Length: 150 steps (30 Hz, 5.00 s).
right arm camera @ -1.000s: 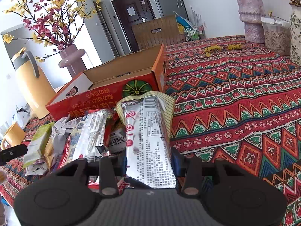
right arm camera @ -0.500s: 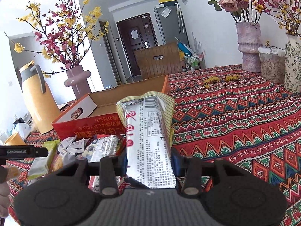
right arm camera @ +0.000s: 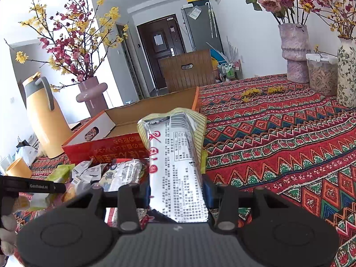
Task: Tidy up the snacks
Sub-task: 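Grasp the green-and-white snack bar with the left gripper while the right gripper lifts the silver bag, then lower both snacks into the cardboard box and open both grippers, then move both tools back over the snack pile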
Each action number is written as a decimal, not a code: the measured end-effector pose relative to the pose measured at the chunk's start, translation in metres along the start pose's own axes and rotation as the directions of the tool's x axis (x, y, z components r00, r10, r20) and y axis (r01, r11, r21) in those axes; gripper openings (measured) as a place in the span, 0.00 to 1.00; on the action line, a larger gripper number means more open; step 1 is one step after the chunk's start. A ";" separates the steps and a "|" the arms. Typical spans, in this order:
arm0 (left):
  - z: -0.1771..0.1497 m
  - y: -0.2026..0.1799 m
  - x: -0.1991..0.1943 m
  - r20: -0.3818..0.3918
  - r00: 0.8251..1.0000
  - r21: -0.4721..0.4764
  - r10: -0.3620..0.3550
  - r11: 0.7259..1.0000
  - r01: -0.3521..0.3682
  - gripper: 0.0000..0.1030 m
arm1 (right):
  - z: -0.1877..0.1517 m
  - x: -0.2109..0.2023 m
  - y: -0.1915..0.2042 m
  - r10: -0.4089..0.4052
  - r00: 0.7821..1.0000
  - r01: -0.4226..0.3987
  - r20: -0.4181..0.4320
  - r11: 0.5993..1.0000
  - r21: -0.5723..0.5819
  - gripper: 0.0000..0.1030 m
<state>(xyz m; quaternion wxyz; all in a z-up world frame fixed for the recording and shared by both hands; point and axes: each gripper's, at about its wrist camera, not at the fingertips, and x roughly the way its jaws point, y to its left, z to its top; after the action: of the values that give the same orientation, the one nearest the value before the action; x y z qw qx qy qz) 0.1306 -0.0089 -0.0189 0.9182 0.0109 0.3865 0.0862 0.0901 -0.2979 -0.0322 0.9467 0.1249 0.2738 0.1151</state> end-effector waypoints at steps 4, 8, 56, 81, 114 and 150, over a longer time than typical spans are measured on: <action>-0.003 0.007 -0.004 0.014 1.000 -0.005 -0.006 1.000 0.006 0.38 | 0.000 -0.002 0.005 0.001 1.000 -0.001 0.002 1.000 -0.009 0.41; -0.004 0.014 -0.009 0.034 0.999 -0.018 -0.020 1.000 0.021 0.38 | 0.002 -0.005 0.010 -0.003 1.000 0.003 0.007 1.000 -0.019 0.41; 0.120 0.001 0.052 0.270 0.960 -0.026 -0.077 0.996 0.087 0.38 | 0.117 0.155 0.045 -0.027 0.999 0.028 0.019 0.999 -0.046 0.41; 0.108 0.009 0.041 0.359 0.927 -0.059 -0.111 0.988 0.141 1.00 | 0.109 0.135 0.039 -0.032 0.996 0.035 0.078 0.999 -0.025 1.00; 0.002 0.064 -0.049 0.345 0.933 -0.038 -0.100 0.992 0.120 1.00 | 0.043 0.005 0.065 -0.032 0.993 0.046 0.112 0.991 -0.126 1.00; -0.035 0.082 -0.026 0.233 0.965 -0.051 -0.120 0.989 0.136 1.00 | -0.015 0.062 0.096 -0.128 0.984 0.100 -0.127 0.973 -0.207 0.97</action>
<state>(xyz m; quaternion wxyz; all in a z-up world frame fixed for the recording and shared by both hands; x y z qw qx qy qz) 0.0754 0.0660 -0.0176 0.9602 -0.0349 0.2746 0.0376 0.1185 -0.1876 -0.0457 0.9380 0.0052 0.3331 0.0958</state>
